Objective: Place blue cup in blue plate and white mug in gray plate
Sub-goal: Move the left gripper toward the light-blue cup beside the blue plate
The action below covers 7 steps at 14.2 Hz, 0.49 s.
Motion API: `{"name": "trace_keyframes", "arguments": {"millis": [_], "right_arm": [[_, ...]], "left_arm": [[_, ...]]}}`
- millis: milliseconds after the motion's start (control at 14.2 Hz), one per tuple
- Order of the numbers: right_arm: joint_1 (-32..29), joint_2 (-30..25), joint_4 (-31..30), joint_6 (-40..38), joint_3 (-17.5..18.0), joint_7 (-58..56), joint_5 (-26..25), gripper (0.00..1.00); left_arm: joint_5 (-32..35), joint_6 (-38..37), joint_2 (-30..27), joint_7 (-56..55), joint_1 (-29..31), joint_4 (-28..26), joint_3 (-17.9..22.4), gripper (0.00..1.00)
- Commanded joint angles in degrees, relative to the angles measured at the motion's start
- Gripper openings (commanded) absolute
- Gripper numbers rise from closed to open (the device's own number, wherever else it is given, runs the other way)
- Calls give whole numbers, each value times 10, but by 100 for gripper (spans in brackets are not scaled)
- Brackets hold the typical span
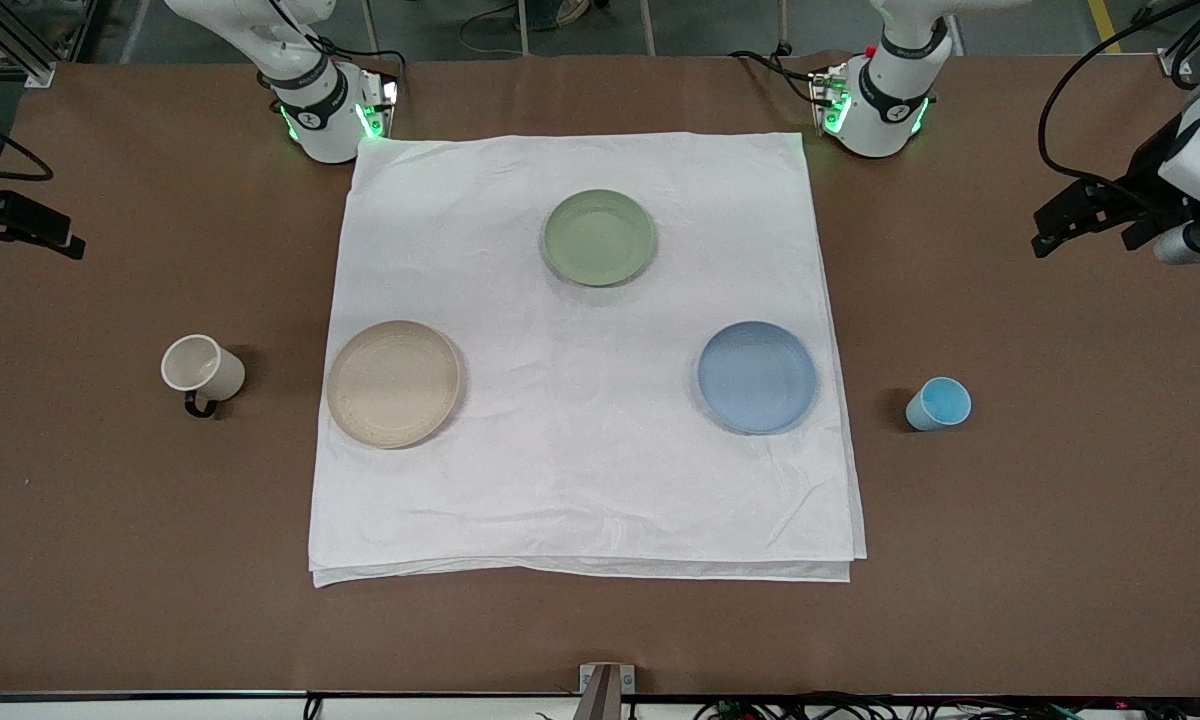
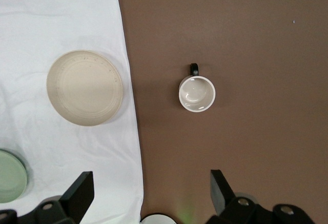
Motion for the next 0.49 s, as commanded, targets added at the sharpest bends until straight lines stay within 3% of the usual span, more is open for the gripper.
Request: {"name": "trace_keyframes", "arguments": {"millis": [0, 423], "right_arm": [[-4, -39, -33, 3, 7, 0, -8, 100], [0, -49, -37, 7, 6, -4, -6, 100]], "left_arm": [[-1, -4, 8, 15, 3, 14, 0, 100], [38, 19, 101, 73, 8, 31, 8, 100]]}}
